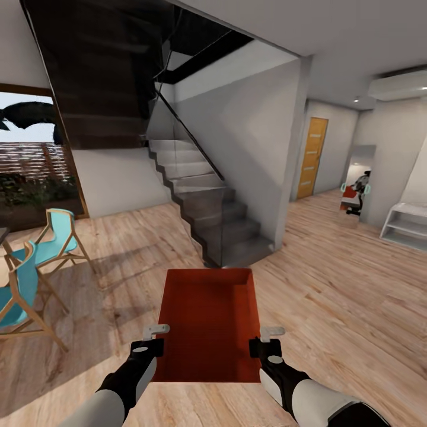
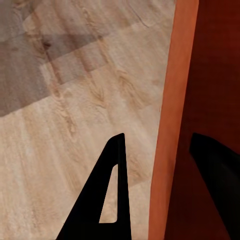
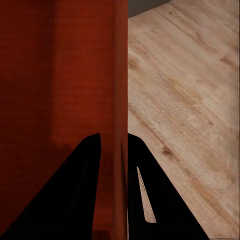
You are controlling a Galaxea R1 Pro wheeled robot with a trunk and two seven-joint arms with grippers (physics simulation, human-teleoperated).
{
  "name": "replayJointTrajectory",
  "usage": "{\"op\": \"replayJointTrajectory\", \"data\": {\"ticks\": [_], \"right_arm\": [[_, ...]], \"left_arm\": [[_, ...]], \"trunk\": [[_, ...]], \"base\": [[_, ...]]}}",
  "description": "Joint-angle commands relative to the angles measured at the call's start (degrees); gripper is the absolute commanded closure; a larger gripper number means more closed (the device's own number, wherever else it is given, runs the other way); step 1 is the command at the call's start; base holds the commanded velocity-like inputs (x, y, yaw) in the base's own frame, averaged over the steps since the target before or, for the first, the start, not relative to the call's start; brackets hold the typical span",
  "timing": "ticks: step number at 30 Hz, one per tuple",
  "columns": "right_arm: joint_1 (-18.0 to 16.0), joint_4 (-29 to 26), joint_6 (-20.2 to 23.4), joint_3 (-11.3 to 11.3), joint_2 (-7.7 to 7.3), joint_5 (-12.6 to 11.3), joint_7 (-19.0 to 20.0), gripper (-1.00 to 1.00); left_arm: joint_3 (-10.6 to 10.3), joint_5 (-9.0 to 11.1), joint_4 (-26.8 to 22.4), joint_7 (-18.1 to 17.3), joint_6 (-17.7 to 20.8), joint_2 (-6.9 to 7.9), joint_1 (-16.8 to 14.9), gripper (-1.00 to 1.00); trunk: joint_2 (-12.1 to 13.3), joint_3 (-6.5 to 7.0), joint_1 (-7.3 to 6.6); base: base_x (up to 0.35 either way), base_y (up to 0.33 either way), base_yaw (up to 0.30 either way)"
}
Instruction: Move the two storage containers from the living room to the garage. In the garage, place one container on the floor and stack the other container on top of it (either order is fine).
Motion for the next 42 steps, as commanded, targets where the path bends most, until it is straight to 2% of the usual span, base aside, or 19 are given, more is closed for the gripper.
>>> {"op": "replayJointTrajectory", "data": {"ticks": [1,31,42], "right_arm": [[-0.1,0.0,-0.4,-1.2,0.01,-0.4,-0.1,1.00],[-0.1,0.0,-0.4,-1.2,0.01,-0.4,-0.1,1.00],[-0.1,0.0,-0.4,-1.2,0.01,-0.4,-0.1,1.00]], "left_arm": [[0.5,-0.6,-0.1,0.1,0.4,-0.03,0.0,1.00],[0.5,-0.6,-0.1,0.1,0.4,-0.03,0.0,1.00],[0.5,-0.6,-0.1,0.2,0.4,-0.03,0.0,1.00]], "trunk": [[-0.1,-0.11,0.02],[-0.1,-0.11,0.02],[-0.1,-0.11,0.02]], "base": [[0.000,0.000,-0.285],[0.002,0.000,-0.285],[0.187,0.000,-0.286]]}}
